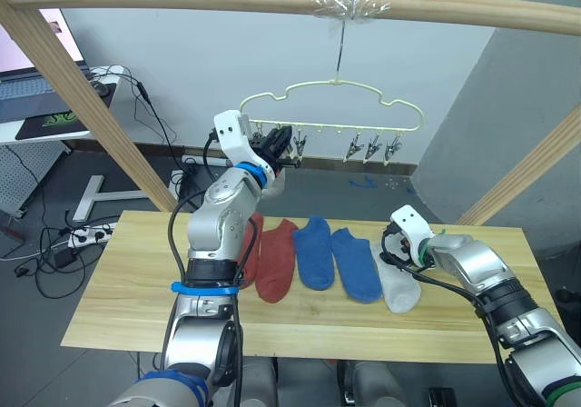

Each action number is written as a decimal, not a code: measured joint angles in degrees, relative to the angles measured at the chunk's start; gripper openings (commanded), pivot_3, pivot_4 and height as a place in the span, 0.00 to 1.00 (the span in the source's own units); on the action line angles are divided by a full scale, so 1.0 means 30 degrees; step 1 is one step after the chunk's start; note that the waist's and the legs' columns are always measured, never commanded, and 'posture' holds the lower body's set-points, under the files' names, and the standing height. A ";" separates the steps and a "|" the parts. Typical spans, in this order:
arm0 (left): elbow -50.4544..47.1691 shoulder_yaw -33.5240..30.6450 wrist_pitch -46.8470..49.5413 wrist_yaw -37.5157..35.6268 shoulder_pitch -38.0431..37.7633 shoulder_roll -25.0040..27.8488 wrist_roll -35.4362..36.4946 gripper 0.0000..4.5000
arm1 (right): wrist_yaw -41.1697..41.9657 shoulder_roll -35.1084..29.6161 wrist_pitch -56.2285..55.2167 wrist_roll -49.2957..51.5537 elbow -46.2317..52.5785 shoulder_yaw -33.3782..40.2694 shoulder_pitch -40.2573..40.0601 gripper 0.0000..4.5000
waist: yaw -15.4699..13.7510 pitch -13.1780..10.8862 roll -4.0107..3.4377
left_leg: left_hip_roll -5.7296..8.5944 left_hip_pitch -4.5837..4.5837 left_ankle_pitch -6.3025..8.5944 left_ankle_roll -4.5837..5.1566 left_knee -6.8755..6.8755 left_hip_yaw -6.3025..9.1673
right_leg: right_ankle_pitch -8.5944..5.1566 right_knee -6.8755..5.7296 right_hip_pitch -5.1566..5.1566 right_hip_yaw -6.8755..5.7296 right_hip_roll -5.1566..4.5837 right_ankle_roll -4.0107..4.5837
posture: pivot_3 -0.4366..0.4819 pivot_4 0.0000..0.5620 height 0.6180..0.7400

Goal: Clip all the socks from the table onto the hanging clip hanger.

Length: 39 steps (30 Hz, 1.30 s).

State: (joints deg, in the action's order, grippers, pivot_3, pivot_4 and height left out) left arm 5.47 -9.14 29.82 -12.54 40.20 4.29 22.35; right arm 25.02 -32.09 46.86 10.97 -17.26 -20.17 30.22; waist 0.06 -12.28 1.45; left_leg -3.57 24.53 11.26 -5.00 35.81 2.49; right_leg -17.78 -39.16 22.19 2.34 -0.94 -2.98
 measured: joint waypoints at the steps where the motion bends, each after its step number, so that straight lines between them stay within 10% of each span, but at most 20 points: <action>1: -0.0273 -0.0183 0.0501 0.0005 -0.0001 0.0029 0.0386 0.02 | 0.0080 0.0249 -0.0100 -0.0243 -0.0343 0.0167 0.0071 0.99 | -0.0006 0.0000 0.0000 | 0.0000 0.0000 0.0000 0.0000 0.0001 0.0001 | 0.0000 -0.0001 -0.0001 0.0000 0.0000 0.0000 | 0.55 0.33 1.00; 12: -0.1524 -0.1761 0.4247 0.0266 0.0121 0.0159 0.3542 0.02 | 0.0749 0.1472 -0.0472 -0.1093 -0.1933 0.1649 0.0480 0.96 | -0.0025 0.0002 -0.0002 | 0.0001 -0.0002 -0.0002 -0.0004 0.0043 0.0006 | 0.0008 -0.0055 -0.0001 -0.0001 -0.0001 -0.0005 | 0.56 0.30 1.00; 25: -0.1522 -0.2344 0.5388 0.0471 0.0407 0.0395 0.4604 0.02 | 0.1323 0.1851 -0.0450 -0.1796 -0.2197 0.2310 0.0478 0.01 | -0.0046 0.0003 -0.0002 | 0.0002 -0.0004 -0.0005 -0.0007 0.0059 0.0009 | 0.0008 -0.0090 0.0001 -0.0001 -0.0002 -0.0005 | 0.57 0.30 1.00; 31: -0.1298 -0.2778 0.6048 0.0668 0.0747 0.0612 0.5288 0.02 | 0.2253 0.1454 -0.0505 -0.2012 -0.1527 0.2068 0.0073 0.01 | -0.0085 0.0002 -0.0002 | 0.0005 -0.0003 -0.0004 -0.0007 0.0060 0.0015 | 0.0007 -0.0092 0.0003 -0.0005 -0.0002 -0.0006 | 0.55 0.30 1.00; 39: -0.0010 -0.3860 0.8133 0.1162 0.1954 0.1465 0.6560 0.02 | 0.4999 -0.1543 0.1705 -0.1068 0.7508 0.2158 -0.1709 0.01 | 0.0062 0.0002 -0.0003 | 0.0006 -0.0008 -0.0003 -0.0005 0.0067 0.0021 | 0.0007 -0.0123 0.0016 0.0001 0.0001 -0.0007 | 0.51 0.29 1.00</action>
State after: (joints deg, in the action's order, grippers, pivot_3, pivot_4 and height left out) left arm 5.44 -20.72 54.21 -9.05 46.06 8.68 42.03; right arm 40.01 -36.72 51.98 7.77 5.26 -13.70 25.09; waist 0.24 -12.27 1.45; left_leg -3.55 24.50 11.25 -5.01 36.01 2.55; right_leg -17.76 -39.53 22.24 2.34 -0.94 -3.00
